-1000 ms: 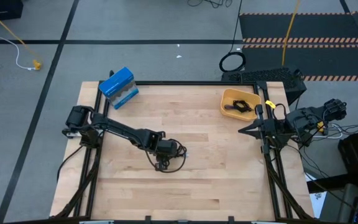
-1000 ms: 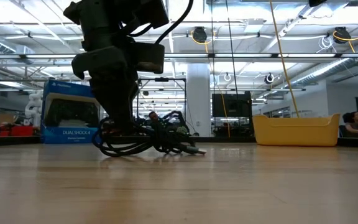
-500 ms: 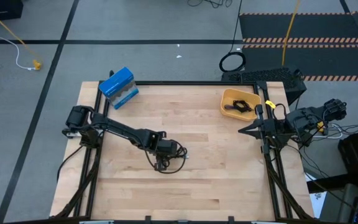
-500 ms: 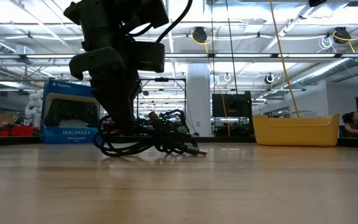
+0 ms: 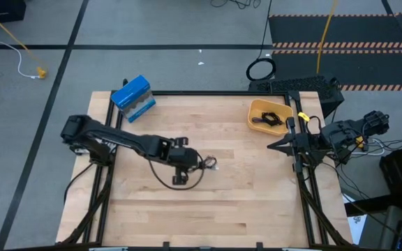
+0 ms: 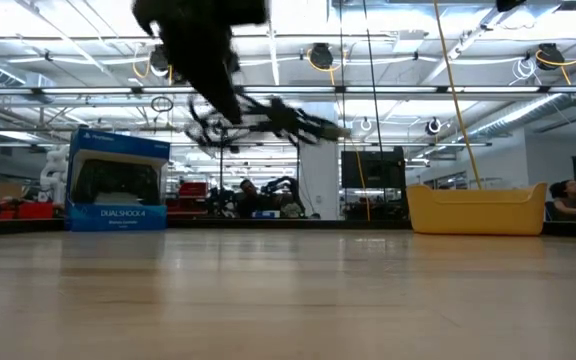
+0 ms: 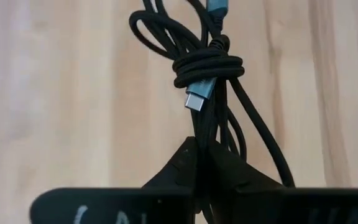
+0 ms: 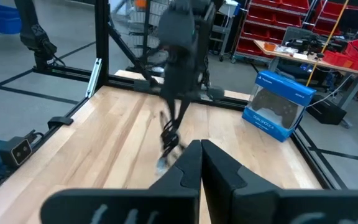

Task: Pick and place USB-C Cables
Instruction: Put the charger cable into the yellow bin

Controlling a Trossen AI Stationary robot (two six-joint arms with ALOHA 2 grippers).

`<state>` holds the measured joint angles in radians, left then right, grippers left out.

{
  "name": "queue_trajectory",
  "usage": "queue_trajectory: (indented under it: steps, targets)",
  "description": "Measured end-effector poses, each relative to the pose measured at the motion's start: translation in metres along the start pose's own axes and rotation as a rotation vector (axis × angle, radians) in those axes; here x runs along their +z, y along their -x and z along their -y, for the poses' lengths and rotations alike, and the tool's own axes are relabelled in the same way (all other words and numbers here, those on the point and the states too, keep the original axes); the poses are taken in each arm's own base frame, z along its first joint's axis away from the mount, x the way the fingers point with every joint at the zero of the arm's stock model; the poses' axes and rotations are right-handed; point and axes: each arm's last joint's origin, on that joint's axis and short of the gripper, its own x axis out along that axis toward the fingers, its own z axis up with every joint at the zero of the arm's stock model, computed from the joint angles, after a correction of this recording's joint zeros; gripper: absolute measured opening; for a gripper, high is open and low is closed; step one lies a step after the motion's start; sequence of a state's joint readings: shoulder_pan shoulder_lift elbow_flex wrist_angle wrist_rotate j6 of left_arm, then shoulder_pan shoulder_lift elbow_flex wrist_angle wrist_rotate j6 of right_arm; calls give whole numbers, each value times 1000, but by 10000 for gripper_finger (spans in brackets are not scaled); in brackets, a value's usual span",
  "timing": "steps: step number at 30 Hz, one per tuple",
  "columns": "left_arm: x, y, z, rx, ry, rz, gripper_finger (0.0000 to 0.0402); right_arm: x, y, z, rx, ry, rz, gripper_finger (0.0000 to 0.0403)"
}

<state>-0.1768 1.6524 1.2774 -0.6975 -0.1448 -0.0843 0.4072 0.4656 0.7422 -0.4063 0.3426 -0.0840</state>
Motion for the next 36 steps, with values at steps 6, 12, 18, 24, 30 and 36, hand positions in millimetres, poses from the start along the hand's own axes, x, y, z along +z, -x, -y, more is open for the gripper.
queue_trajectory:
  steps: [6, 12, 18, 24, 30, 36]
  targets:
    - [1, 55, -11, 96, -17, 51, 15, 1, -4, -1, -1, -11, -1, 0]
    - [-8, 106, -20, 116, -2, 153, 15, 1, -8, -3, -1, -7, -12, 0]
    - [-21, 143, -22, 99, 8, 253, 14, 1, -9, -3, -2, -7, -13, 0]
    - [-48, 190, -17, 38, 8, 359, 10, 1, -10, -3, 0, -13, -17, 0]
    - [-78, 233, -14, 42, 28, 519, 18, 1, -10, -3, 0, -16, -16, 0]
    - [-101, 235, -11, 86, 34, 569, 10, 2, -10, -3, -1, -39, -9, 0]
